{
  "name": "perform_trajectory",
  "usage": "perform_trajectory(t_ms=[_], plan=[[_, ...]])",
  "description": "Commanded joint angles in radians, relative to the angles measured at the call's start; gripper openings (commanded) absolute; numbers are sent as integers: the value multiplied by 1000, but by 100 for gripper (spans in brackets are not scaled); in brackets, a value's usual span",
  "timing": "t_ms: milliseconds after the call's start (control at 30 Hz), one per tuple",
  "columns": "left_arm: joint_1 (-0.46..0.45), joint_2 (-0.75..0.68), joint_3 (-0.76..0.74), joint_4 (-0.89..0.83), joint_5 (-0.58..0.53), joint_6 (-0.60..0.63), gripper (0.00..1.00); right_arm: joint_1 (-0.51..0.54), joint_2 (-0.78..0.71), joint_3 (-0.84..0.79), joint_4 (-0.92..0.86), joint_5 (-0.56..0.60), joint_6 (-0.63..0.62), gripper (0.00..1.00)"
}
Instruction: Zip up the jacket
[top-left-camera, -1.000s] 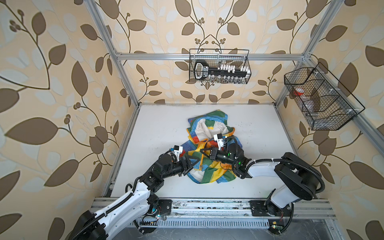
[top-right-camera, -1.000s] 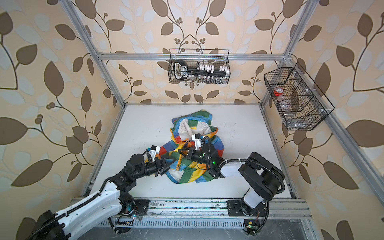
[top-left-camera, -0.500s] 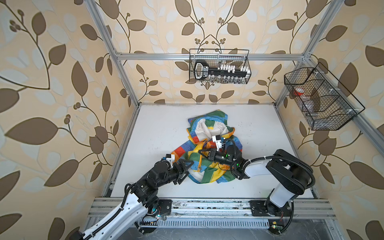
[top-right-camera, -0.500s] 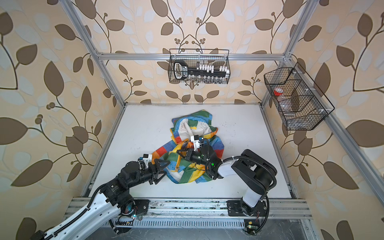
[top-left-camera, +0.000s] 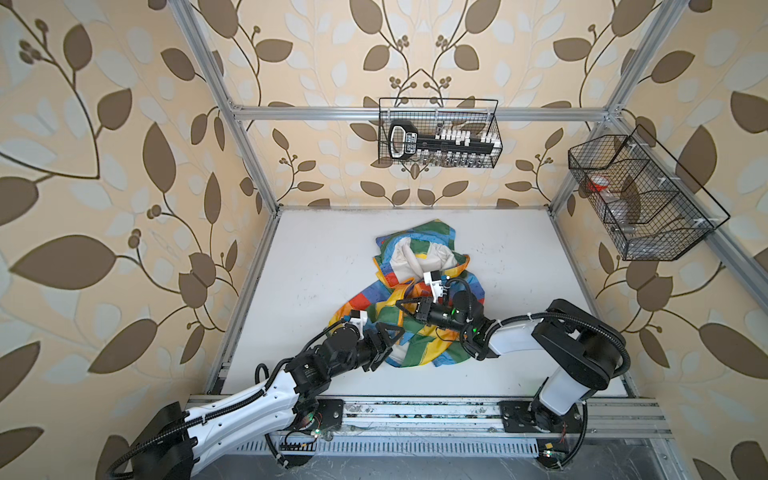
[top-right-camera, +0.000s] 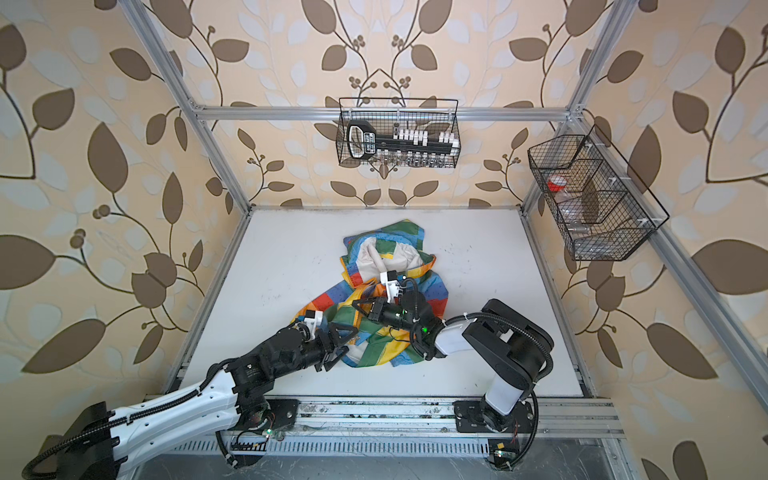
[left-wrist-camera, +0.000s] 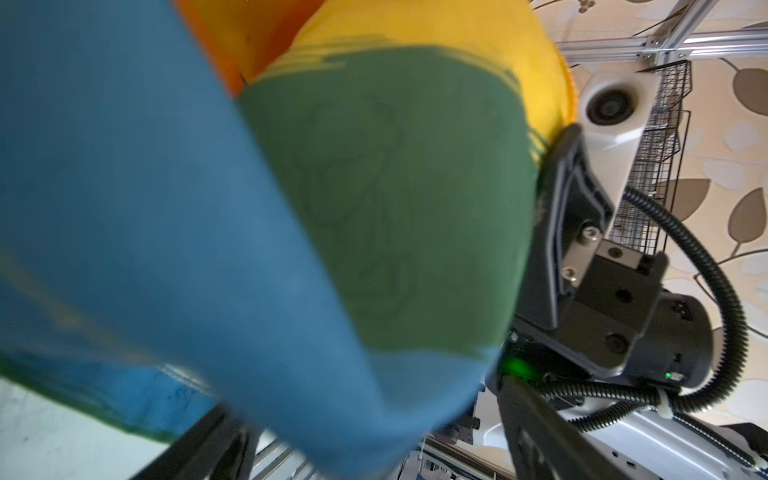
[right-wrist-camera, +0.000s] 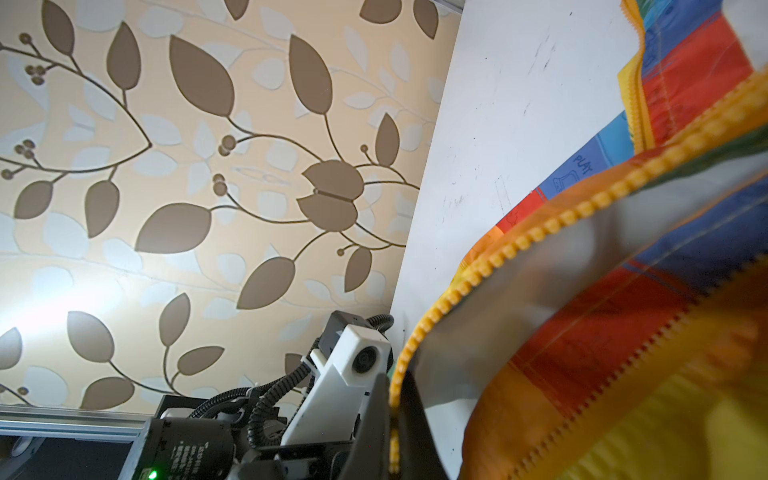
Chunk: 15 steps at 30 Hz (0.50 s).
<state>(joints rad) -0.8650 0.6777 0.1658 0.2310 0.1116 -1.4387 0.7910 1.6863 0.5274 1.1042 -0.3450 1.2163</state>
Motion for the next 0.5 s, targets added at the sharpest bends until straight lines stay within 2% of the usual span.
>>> perform_trajectory(t_ms=[0, 67, 200, 333, 467], plan=[[-5, -71, -23, 37, -103, 28, 89, 6, -31, -13, -17, 28, -20, 0], [-5, -130, -47, -13, -135, 29, 86, 4, -42, -17, -38, 40, -40, 0], [-3, -198, -121, 4, -186, -2, 75, -8, -49, -13, -68, 48, -65, 0], [-3, -195, -148, 28, -200, -4, 67, -25, -33, 0, -85, 46, -78, 0], [1, -169, -167, 89, -203, 3, 63, -36, -4, 20, -86, 36, -83, 0]])
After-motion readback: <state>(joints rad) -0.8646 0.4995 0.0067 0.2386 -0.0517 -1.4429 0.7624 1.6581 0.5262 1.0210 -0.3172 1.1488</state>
